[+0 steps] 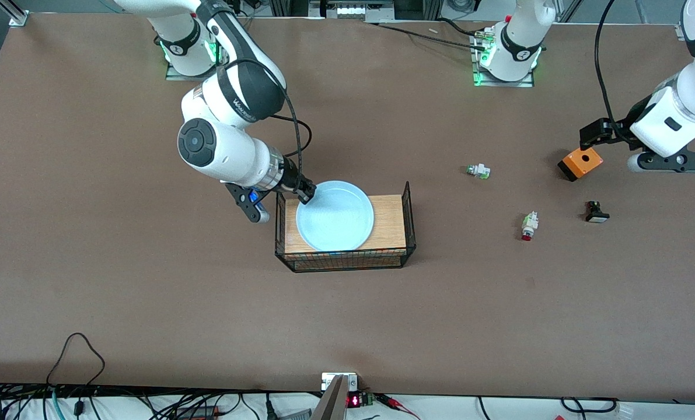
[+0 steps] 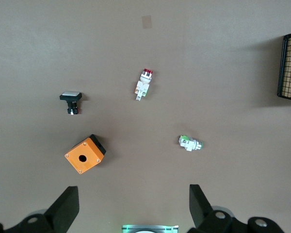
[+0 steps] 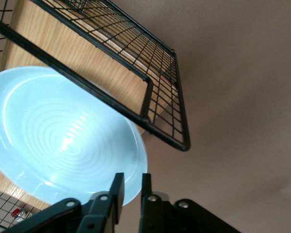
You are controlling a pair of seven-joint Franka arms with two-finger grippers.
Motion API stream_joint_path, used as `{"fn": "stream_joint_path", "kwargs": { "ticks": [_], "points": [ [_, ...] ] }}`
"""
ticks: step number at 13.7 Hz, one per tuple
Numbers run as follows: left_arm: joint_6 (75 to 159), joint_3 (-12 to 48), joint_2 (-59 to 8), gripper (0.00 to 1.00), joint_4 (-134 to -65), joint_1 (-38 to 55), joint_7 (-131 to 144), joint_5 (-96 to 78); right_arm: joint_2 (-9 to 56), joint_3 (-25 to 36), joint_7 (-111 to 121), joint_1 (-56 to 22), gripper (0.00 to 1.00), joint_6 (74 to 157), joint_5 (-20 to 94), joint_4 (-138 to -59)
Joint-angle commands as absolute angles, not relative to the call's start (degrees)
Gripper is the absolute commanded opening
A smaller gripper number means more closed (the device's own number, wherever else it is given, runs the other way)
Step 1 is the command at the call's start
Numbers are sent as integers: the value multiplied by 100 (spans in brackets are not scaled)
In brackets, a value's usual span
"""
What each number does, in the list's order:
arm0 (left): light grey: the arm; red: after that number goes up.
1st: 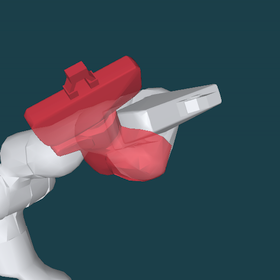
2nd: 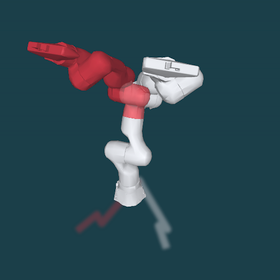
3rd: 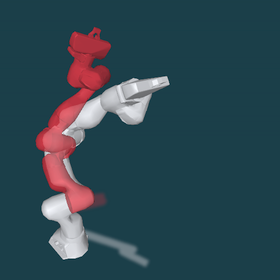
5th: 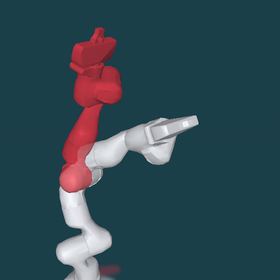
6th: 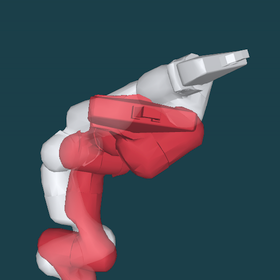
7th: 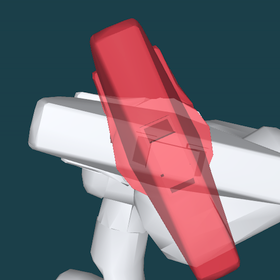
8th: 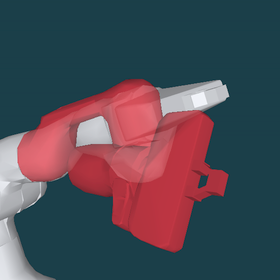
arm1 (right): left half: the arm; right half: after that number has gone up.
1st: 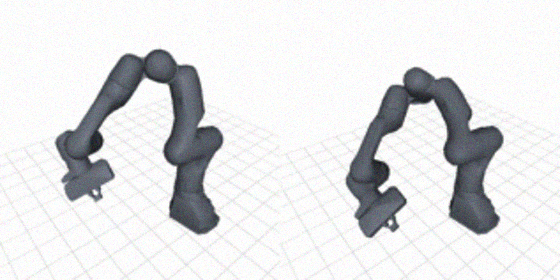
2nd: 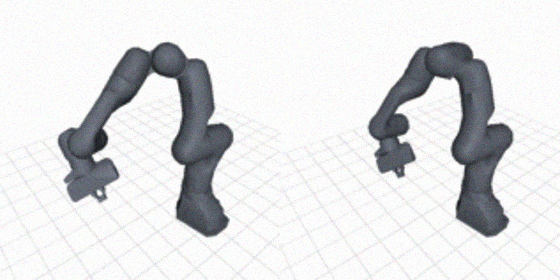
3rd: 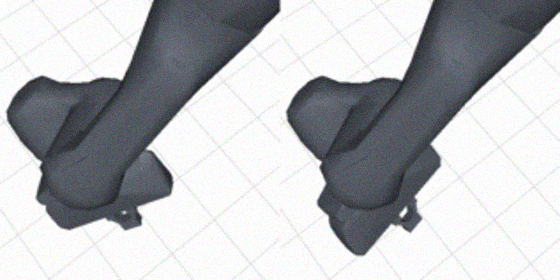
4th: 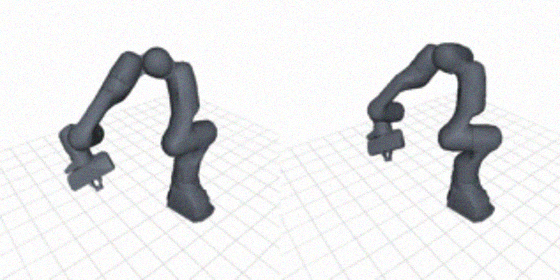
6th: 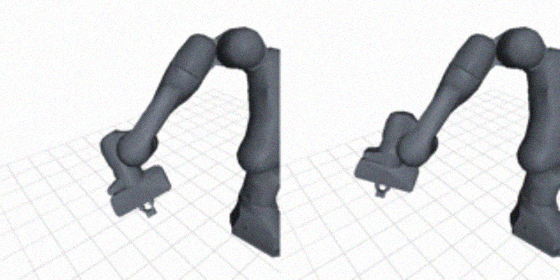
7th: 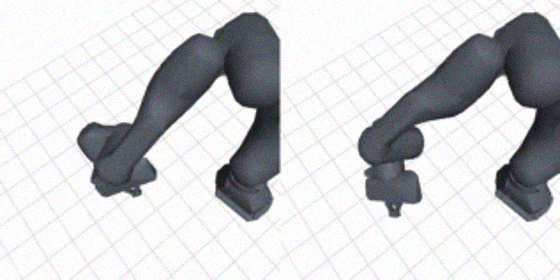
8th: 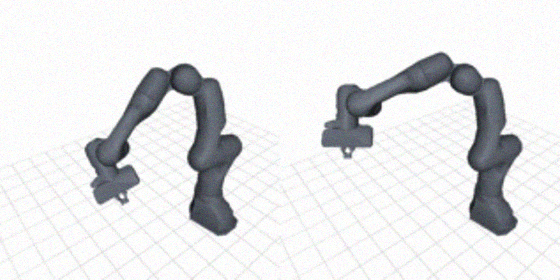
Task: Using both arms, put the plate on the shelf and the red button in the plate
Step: 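Carry the plate into the wire basket and lower it with the right gripper, then release the plate and withdraw the right gripper while the left gripper reaches the red button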
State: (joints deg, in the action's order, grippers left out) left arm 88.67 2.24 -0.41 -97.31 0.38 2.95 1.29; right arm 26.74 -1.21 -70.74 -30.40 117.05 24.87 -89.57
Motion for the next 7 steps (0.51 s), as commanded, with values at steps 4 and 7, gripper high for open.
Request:
{"fn": "stream_joint_path", "kwargs": {
  "ticks": [4,7],
  "points": [
    [8763,220,-96,100,-9642,-53,237,79,2137,-44,-6987,-3059,100,11620,2461,-8956],
    [8457,220,-437,100,-9677,-44,184,88,1768,-35,-6961,-2962,100,11514,2182,-8859]
  ]
}}
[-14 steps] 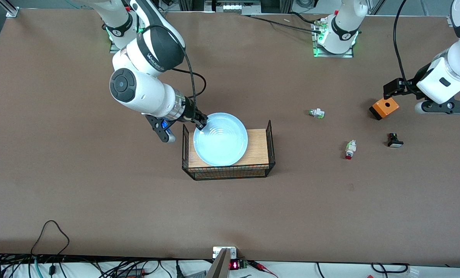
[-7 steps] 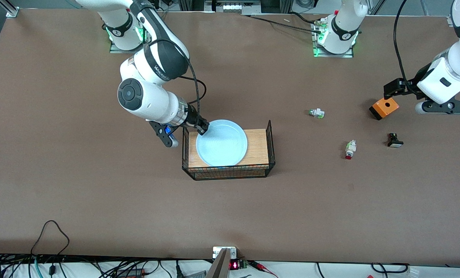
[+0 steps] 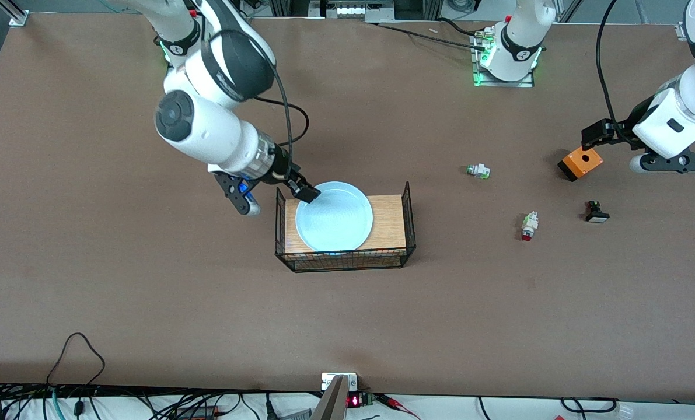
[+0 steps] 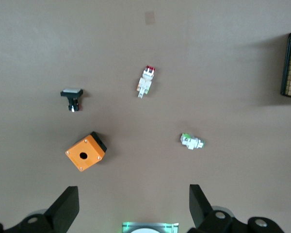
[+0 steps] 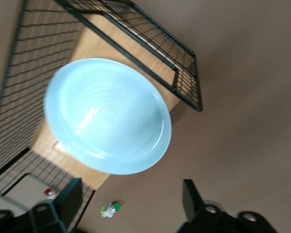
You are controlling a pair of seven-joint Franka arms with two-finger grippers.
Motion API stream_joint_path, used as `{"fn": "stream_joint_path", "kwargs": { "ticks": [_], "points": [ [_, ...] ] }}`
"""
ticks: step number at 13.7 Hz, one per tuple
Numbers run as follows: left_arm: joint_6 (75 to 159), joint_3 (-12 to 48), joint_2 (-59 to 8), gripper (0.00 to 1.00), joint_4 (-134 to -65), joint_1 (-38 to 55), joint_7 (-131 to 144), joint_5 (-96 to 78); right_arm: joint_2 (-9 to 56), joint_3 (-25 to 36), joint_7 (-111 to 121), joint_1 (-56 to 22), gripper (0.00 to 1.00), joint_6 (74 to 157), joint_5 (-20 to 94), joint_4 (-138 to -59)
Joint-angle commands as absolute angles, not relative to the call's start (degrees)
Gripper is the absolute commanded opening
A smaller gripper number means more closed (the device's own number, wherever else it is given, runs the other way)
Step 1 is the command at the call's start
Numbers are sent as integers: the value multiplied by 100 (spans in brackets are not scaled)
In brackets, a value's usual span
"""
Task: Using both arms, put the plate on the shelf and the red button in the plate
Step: 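Release the plate and withdraw the right gripper while the left gripper reaches the red button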
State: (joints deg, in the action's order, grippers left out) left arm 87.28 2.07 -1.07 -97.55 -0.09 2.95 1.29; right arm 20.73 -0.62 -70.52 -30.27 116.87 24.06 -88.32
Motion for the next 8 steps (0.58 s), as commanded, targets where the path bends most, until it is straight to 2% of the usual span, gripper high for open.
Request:
{"fn": "stream_joint_path", "kwargs": {
  "ticks": [1,5,8],
  "points": [
    [8238,228,-640,100,-9685,-27,245,97,1697,-35,-6804,-2884,100,11383,1953,-8859],
    [8462,220,-1255,100,-9756,-70,141,228,1424,-18,-5444,-2436,100,10637,1522,-8877],
    [9637,228,-1757,100,-10193,-70,36,352,1275,-18,-4003,-1909,100,9934,890,-8903]
  ]
}}
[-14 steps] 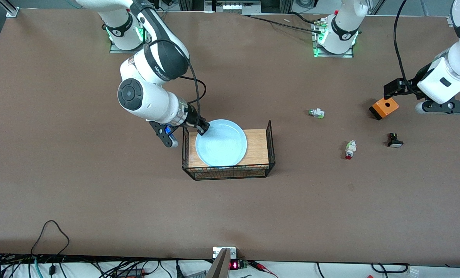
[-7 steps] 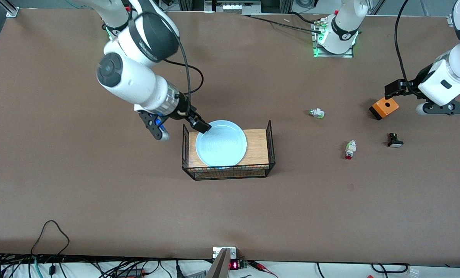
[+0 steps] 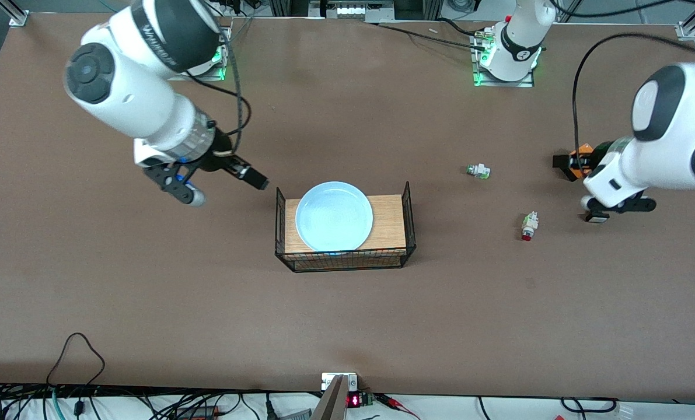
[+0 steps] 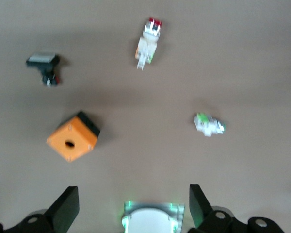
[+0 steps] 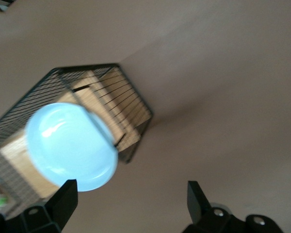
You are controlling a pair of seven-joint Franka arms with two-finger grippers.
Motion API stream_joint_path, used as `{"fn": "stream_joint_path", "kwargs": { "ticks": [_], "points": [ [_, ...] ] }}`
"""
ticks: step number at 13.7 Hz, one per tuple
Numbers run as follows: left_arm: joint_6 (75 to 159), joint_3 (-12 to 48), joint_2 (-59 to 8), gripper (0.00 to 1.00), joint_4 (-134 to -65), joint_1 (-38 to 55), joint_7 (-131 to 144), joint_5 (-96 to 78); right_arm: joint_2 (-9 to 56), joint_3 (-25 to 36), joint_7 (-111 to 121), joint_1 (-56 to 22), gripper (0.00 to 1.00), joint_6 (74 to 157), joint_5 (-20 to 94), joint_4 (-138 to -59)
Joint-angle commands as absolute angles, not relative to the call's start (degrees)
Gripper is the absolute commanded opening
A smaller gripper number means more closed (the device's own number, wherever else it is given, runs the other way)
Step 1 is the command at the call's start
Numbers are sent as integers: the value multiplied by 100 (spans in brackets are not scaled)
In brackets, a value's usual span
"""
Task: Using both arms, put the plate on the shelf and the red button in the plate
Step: 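Release the plate and withdraw the right gripper while the left gripper reaches the red button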
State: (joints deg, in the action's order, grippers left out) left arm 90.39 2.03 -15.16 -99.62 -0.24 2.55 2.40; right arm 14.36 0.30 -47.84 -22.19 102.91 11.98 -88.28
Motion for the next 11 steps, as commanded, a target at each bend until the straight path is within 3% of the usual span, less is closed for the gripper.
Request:
{"fn": "stream_joint_path", "kwargs": {
  "ticks": [1,6,11],
  "points": [
    [10216,220,-1775,100,-10509,-70,-95,352,1248,-18,-3634,-1725,100,9775,627,-8903],
    [13100,220,-2100,100,-11872,-211,-1106,352,1116,-18,-1754,-715,100,9536,255,-8912],
    [14536,220,-2663,100,-12190,-211,-1256,352,1037,87,-88,158,100,9397,89,-8903]
  ]
}}
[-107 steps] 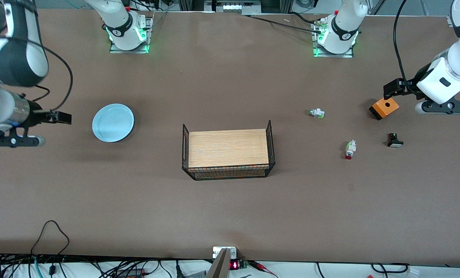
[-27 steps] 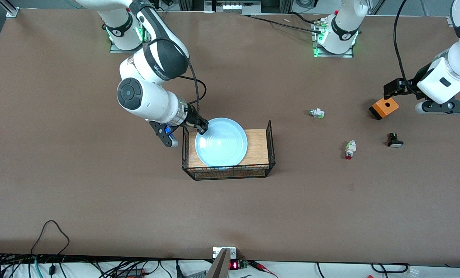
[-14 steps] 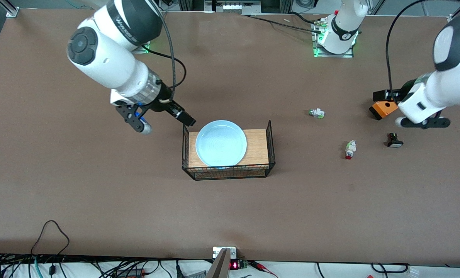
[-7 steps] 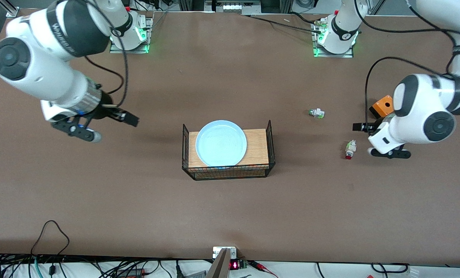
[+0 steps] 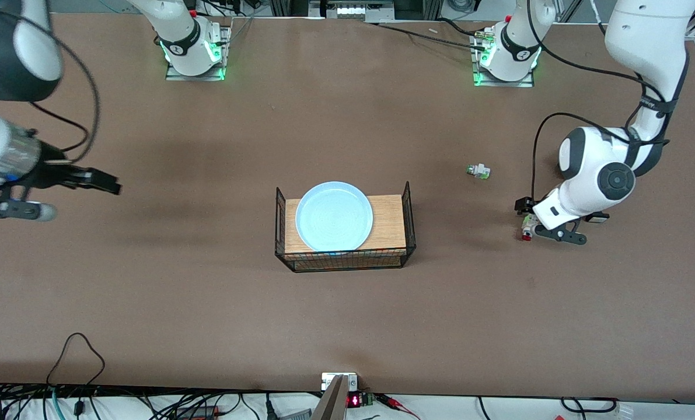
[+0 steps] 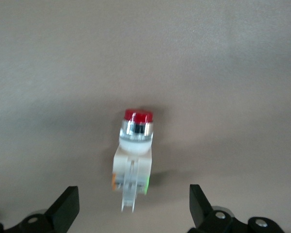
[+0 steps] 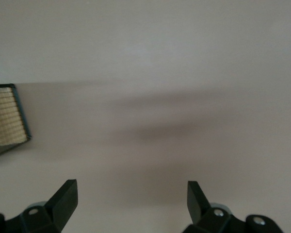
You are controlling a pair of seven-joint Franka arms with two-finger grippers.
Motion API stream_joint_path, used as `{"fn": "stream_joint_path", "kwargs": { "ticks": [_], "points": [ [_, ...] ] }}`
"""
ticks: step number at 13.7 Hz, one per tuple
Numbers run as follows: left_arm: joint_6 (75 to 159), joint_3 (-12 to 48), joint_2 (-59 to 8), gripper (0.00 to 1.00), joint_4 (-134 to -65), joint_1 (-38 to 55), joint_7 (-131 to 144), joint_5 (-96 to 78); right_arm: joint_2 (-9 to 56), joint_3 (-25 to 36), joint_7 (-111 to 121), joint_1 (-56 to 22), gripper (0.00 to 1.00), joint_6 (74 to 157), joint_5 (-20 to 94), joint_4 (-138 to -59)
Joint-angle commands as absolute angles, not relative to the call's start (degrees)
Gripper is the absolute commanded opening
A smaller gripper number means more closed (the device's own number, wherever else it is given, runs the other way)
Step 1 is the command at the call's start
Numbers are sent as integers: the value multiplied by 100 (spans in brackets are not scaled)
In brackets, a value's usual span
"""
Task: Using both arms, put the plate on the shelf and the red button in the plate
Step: 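Grasp the red-capped button with the left gripper and lift it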
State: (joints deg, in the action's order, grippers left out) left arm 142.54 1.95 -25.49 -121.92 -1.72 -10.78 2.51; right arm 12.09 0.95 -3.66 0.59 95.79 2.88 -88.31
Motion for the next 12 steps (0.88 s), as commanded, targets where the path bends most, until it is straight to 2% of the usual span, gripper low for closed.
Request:
{"fn": "stream_joint_path", "kwargs": {
  "ticks": [1,2,4,5,6,7,8,10,12],
  "points": [
    [14563,220,-2672,99,-12182,-211,-1274,352,959,149,-105,123,100,9204,-51,-8903],
    [14563,220,-2663,91,-12182,-211,-1274,352,897,158,-97,53,100,9176,-175,-8956],
    [14537,220,-2672,62,-12182,-211,-1283,352,748,158,-88,-52,100,9473,-324,-9157],
    [14520,220,-2672,53,-12182,-211,-1283,352,643,150,-79,-53,100,9588,-325,-9332],
    [14493,220,-2672,42,-12156,-211,-1353,343,424,149,-27,-44,100,9859,-334,-9639],
    [14493,220,-2663,26,-12129,-211,-1475,351,178,158,35,-18,100,10175,-334,-10024],
    [14467,220,-2637,16,-12094,-211,-1477,343,-16,158,35,9,100,10239,-317,-10255],
    [13838,237,-2375,14,-11928,-202,-1512,351,-26,167,61,9,100,9811,-308,-10074],
    [12471,534,-2050,14,-11385,-158,-1521,343,-26,167,62,9,100,9529,-290,-9845]
  ]
}}
